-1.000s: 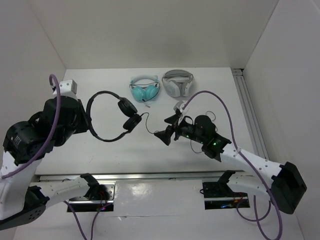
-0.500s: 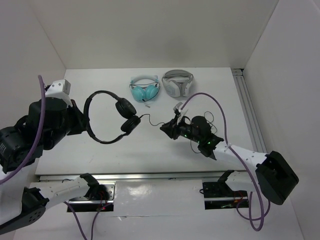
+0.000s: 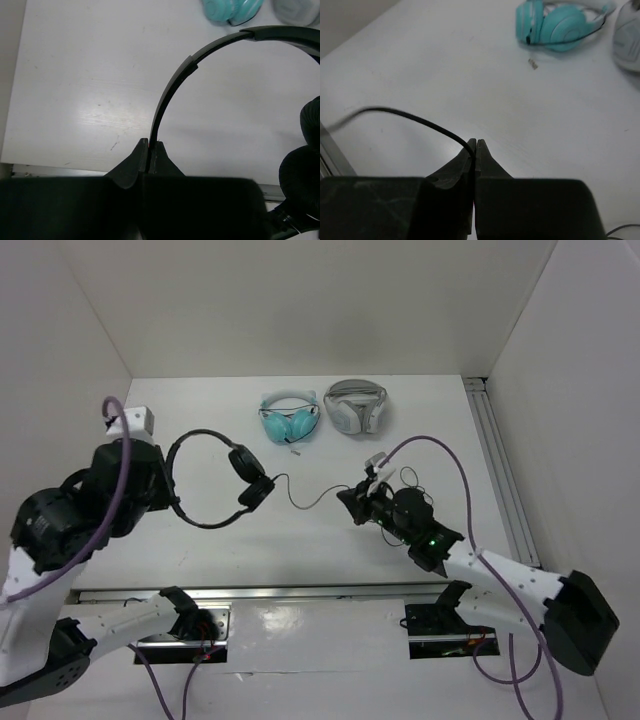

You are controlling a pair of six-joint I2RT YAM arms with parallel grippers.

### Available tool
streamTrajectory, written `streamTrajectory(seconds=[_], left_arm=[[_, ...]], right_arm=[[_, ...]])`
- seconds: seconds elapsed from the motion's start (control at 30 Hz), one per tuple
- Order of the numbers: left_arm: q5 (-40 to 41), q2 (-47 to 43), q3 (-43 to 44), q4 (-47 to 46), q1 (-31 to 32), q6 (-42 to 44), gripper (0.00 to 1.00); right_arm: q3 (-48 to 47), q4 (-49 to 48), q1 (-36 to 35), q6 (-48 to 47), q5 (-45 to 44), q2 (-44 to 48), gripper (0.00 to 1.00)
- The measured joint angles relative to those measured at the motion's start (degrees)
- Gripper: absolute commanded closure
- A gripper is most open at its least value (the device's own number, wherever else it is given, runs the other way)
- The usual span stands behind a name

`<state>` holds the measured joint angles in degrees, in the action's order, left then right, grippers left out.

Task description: Wrap the headphones

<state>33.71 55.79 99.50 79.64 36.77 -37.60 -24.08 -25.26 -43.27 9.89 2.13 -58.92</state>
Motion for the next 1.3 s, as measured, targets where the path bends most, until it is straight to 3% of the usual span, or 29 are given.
streamTrajectory(seconds=[0.13,0.27,0.53,0.9,1.3], left_arm=[[2.51,1.42,-9.79,-1.99,0.02,1.14,1.0],[1.31,5.42,-17.03,-6.86,0.07,3.61,1.0],[-15.17,8.94,-27.96,-22.53,4.83,14.12,1.0],[-24.83,15.39,-29.55,-31.5,23.3,23.21,1.0],[-29.22,8.68,-30.51,-33.09,26.05,27.19,1.0]], right_arm=[[-4.31,8.79,-4.72,-0.35,-12.52,11.08,1.0],[-12.57,16.96,-9.68,-2.23,-21.03,15.13,1.0],[-24.98,30.12,-18.34,-6.08,-25.86,13.14,1.0],[-25.31,36.89,-20.85,-7.5,-27.08,6.14,1.0],[-24.22,36.76,-22.86,-7.19,-32.39,1.2,1.0]])
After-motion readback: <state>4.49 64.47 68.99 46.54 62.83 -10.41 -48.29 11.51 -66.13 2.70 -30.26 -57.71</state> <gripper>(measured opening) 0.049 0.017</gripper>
